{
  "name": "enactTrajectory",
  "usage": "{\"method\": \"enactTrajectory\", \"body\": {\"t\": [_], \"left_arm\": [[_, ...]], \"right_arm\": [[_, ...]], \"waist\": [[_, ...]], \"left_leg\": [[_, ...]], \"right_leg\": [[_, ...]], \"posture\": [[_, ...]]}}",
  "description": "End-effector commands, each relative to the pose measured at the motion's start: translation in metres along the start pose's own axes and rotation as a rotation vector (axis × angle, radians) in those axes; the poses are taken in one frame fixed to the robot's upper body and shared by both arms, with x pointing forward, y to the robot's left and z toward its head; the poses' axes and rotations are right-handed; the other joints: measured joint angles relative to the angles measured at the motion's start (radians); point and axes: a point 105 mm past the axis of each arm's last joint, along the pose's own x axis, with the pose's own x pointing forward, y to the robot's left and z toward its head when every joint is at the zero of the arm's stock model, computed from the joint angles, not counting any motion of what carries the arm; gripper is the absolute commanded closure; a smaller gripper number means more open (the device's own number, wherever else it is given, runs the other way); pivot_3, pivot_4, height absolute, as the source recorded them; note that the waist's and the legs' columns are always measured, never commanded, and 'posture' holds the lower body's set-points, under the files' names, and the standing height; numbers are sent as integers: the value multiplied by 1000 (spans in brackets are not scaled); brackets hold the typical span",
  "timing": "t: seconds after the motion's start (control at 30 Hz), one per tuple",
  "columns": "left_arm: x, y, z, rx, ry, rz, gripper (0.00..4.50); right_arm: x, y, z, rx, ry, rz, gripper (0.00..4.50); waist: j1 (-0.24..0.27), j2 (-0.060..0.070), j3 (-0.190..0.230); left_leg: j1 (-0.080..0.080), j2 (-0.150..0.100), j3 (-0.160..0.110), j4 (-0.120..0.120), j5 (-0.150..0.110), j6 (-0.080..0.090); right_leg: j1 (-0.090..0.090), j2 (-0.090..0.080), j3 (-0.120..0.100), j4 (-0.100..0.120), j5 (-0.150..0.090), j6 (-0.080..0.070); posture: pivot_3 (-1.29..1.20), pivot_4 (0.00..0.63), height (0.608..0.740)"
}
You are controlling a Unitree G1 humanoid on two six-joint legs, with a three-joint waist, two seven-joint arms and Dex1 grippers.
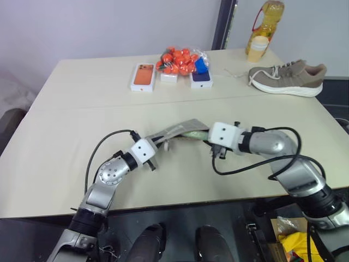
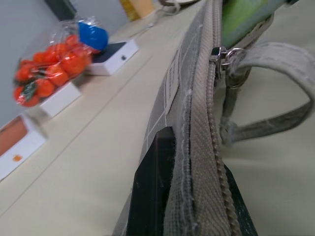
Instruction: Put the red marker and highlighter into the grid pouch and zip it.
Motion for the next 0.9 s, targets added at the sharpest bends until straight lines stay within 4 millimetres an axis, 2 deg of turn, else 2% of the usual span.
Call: {"method": "enactTrajectory", "body": {"t": [0.03,0.2,0.3,0.4,0.47,0.57,0.6,0.67,0.8,0.9], "left_arm": [[3,-4,27,42,-102,-27,4500],[3,0,28,20,-101,-17,4500],[2,7,28,-15,-95,7,4500],[3,18,26,-84,-82,35,4500],[5,23,26,-126,-71,37,4500],[13,30,20,-237,-9,21,4500],[17,33,20,-260,1,17,4500],[27,44,24,-392,14,30,4500],[43,51,33,-503,59,-16,4500],[53,51,43,-564,57,-49,4500]], "right_arm": [[5,-7,26,-170,-23,-33,3631],[10,-7,31,-246,-17,-30,3631],[4,-14,33,-249,-35,-54,2076],[-15,-30,48,-163,-150,-111,682],[-28,-39,58,-82,-233,-131,682],[-52,-57,71,147,-393,-158,682],[-57,-58,72,212,-430,-141,682],[-63,-44,65,337,-453,-58,682],[-50,-10,46,531,-405,50,682],[-29,2,42,645,-385,23,682]], "waist": [[0,0,0],[3,0,0],[2,0,0],[2,0,0],[2,-1,0],[2,-1,1],[2,-1,1],[7,-2,1],[18,-5,0],[7,-5,0]], "left_leg": [[0,0,0,0,0,0],[0,0,0,0,0,0],[0,0,0,0,0,0],[0,0,0,0,0,0],[0,0,-1,0,0,0],[0,0,-1,0,0,0],[0,0,-1,0,0,0],[-1,0,-3,1,0,0],[-1,0,-3,2,0,1],[-1,-1,-2,3,0,1]], "right_leg": [[0,0,0,0,0,0],[0,0,0,0,0,0],[0,0,0,0,0,0],[0,0,0,0,0,0],[0,0,0,0,0,0],[0,1,0,0,0,0],[0,1,-1,0,0,0],[1,1,-2,0,0,0],[2,1,-3,0,0,0],[1,0,-2,2,0,0]], "posture": [[0,150,740],[0,150,740],[0,150,740],[0,150,740],[0,150,740],[0,150,740],[0,150,740],[0,150,740],[0,150,740],[0,150,740]]}}
